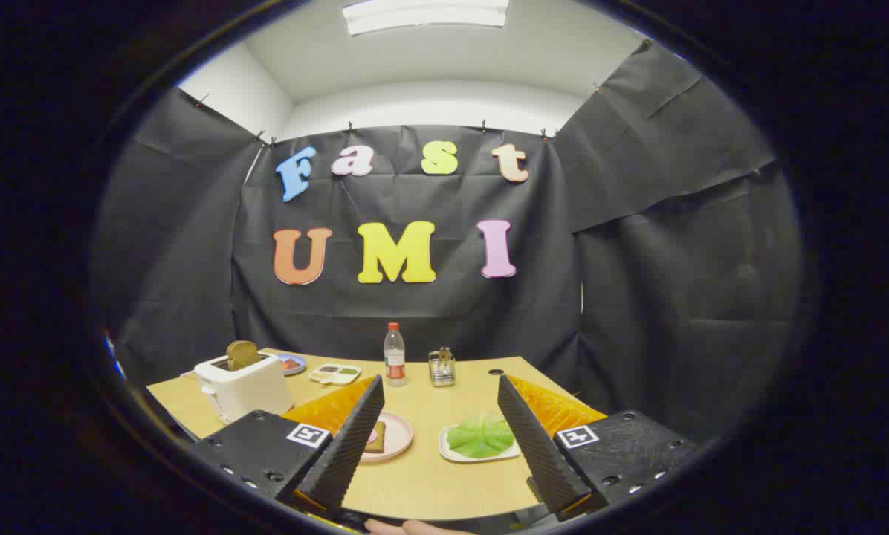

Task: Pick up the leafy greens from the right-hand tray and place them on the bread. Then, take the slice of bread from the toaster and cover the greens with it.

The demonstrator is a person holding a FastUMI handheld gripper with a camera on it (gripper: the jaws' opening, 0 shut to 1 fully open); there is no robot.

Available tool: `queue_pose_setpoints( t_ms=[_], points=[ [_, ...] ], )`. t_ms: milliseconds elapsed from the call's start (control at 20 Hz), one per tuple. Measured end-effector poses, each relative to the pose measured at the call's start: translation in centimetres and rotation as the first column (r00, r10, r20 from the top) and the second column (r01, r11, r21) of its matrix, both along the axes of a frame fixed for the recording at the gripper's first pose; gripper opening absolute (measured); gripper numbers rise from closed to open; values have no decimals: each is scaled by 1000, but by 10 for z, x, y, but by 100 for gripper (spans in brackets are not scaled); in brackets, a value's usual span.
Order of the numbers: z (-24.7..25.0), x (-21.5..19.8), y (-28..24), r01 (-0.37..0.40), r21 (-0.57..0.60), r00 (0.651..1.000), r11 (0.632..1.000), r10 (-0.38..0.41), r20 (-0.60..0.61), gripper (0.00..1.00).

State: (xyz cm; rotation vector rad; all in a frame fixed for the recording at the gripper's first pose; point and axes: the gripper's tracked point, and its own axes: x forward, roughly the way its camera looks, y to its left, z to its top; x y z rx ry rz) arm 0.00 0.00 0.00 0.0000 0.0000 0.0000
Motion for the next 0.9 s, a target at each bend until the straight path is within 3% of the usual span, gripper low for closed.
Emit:
queue_pose_setpoints(
  t_ms=[600,900],
  points=[
    [-31,14,-1,-5,15,999,1000,6,-41,95],
    [-33,36,-14,-4,-36,999,999,2,-53,95]
  ],
)
